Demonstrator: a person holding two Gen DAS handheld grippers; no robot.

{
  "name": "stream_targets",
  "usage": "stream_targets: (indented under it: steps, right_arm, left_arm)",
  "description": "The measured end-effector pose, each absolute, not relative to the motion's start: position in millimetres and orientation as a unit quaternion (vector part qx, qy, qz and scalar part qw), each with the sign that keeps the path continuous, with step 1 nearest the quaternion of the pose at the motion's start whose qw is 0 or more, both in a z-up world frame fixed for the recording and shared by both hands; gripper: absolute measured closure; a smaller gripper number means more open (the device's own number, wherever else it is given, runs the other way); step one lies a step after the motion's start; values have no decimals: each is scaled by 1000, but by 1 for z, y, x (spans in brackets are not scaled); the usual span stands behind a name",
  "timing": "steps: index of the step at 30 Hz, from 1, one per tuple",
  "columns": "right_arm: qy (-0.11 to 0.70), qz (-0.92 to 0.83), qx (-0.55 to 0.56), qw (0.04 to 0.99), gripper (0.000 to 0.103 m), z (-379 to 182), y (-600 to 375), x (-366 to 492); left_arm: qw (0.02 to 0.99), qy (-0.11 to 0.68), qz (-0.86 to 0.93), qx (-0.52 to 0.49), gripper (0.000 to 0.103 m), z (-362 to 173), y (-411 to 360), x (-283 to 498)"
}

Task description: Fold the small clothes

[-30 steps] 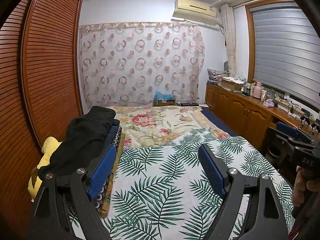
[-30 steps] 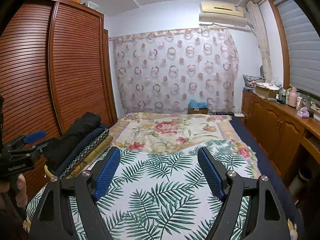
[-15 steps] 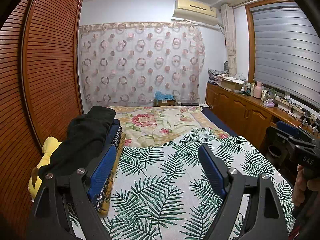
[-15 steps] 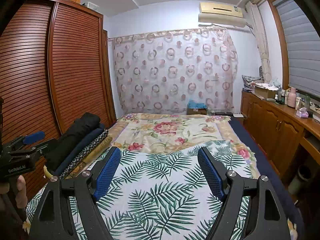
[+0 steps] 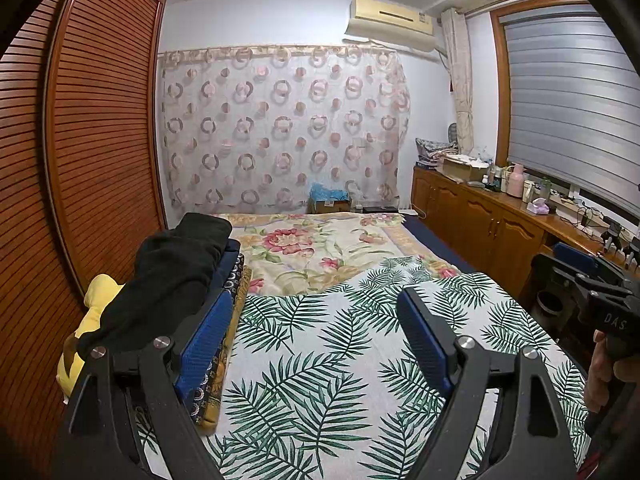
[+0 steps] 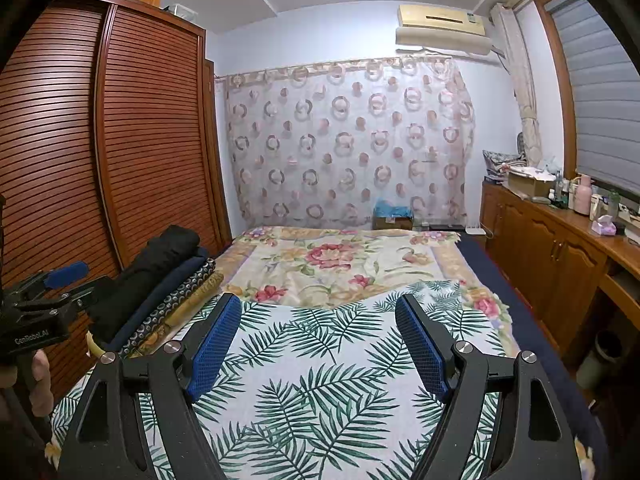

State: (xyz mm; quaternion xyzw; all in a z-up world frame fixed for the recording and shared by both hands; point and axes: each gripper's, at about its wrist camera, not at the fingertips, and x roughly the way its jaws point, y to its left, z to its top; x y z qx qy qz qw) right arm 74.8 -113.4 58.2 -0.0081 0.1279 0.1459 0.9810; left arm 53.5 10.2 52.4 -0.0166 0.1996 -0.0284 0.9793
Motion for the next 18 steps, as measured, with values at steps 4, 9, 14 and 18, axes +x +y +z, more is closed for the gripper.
stream_targets:
  steps: [4,9,14,18]
  right_arm:
    - [128,146,-8,981,22,59,-115,75]
    - [127,146,-9,981,22,59,-116,74]
    - [127,146,-9,981,22,59,-118,74]
    - [127,146,-9,981,22,60,-119,74]
  left_arm:
    - [979,199,-28,-17,18,52,10,53]
    - [980,198,-28,-17,18,52,11,54]
    - [980,198,-28,-17,18,52,11,54]
    - [980,198,-28,-16,18,52,12,54]
